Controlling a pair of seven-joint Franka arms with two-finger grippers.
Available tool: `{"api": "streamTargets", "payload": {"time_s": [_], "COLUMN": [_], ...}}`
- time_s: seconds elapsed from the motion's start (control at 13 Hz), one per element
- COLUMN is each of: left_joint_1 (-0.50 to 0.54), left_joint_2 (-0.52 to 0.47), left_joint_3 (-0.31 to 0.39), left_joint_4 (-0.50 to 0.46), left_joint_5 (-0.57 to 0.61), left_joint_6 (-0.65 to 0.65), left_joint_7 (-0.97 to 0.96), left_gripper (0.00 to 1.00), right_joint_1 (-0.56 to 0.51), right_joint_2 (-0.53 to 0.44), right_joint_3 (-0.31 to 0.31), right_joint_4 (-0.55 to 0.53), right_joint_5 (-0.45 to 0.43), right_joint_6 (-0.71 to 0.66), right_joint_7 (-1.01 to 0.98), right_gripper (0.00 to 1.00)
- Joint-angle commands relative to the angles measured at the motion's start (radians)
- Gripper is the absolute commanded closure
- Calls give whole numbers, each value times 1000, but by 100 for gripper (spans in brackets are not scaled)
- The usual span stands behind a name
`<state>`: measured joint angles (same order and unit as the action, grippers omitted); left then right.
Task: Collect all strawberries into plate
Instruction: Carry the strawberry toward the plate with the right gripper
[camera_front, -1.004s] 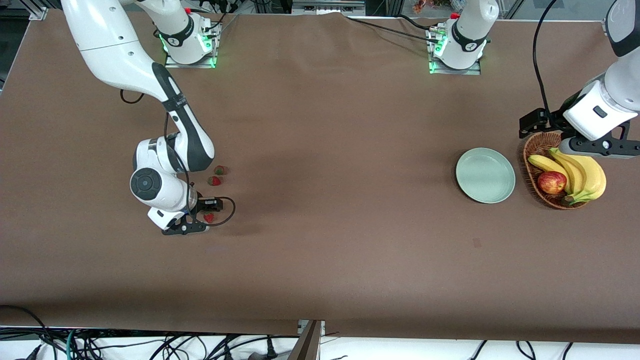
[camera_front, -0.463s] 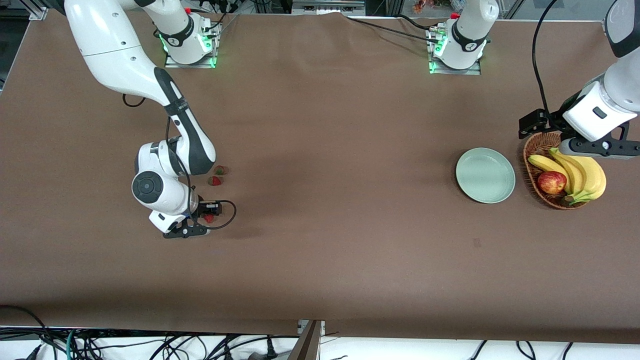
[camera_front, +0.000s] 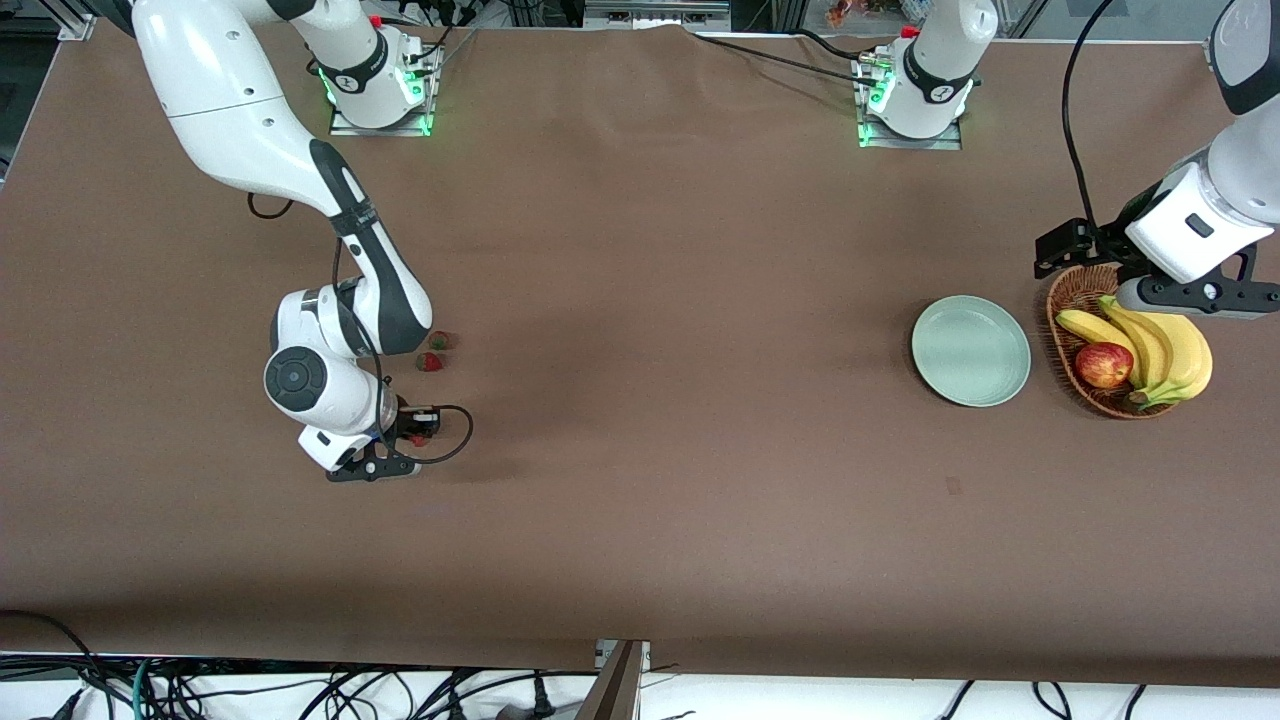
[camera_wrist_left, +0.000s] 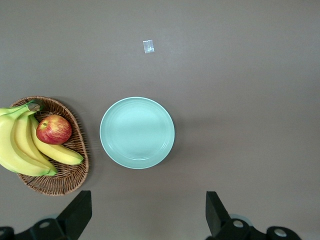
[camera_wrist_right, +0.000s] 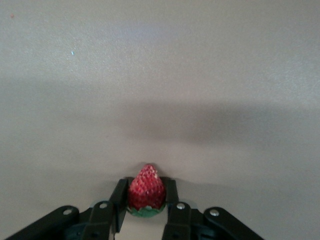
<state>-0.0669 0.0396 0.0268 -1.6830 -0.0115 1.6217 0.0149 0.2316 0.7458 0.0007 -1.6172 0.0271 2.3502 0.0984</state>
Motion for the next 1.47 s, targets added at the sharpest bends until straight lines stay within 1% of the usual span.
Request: {"api": "streamTargets", "payload": {"time_s": [0.0, 0.08, 0.23, 0.46, 0.62, 0.69, 0.77, 0.93, 1.0, 1.31, 1.39], "left_joint_1": [-8, -8, -8, -7, -7, -7, -7, -8, -8, -4, -2], "left_joint_2": [-4, -4, -4, -6, -6, -6, -6, -4, -3, 3, 3], "left_joint_3": [7, 7, 8, 8, 8, 8, 8, 8, 10, 15, 15], "left_joint_4": [-3, -4, -4, -7, -7, -7, -4, 3, 2, 2, 2], "left_joint_5": [-15, -15, -25, -27, -27, -27, -27, -25, -25, -25, -25], "left_joint_6": [7, 7, 9, 12, 15, 15, 14, 12, 14, 4, -6], "left_joint_7": [-9, -9, -9, -9, -9, -9, -9, -7, -7, -9, -13], "left_gripper": [0, 0, 0, 0, 0, 0, 0, 0, 0, 0, 0], "right_joint_1": [5, 5, 32, 122, 207, 257, 300, 375, 423, 627, 678], "right_joint_2": [12, 7, 12, 20, 27, 38, 47, 95, 125, 252, 285], "right_joint_3": [16, 39, 67, 74, 81, 81, 81, 82, 82, 81, 76], "right_joint_4": [48, 75, 170, 230, 247, 260, 281, 347, 374, 396, 404], "right_joint_5": [22, 51, 135, 195, 310, 362, 384, 386, 386, 382, 381], "right_joint_6": [-32, -66, -167, -161, -137, -94, -56, 7, 70, 461, 557], "right_joint_7": [-11, 0, 97, 294, 375, 418, 481, 637, 728, 1044, 1120], "right_gripper": [88, 88, 88, 88, 87, 87, 87, 87, 86, 81, 78]}}
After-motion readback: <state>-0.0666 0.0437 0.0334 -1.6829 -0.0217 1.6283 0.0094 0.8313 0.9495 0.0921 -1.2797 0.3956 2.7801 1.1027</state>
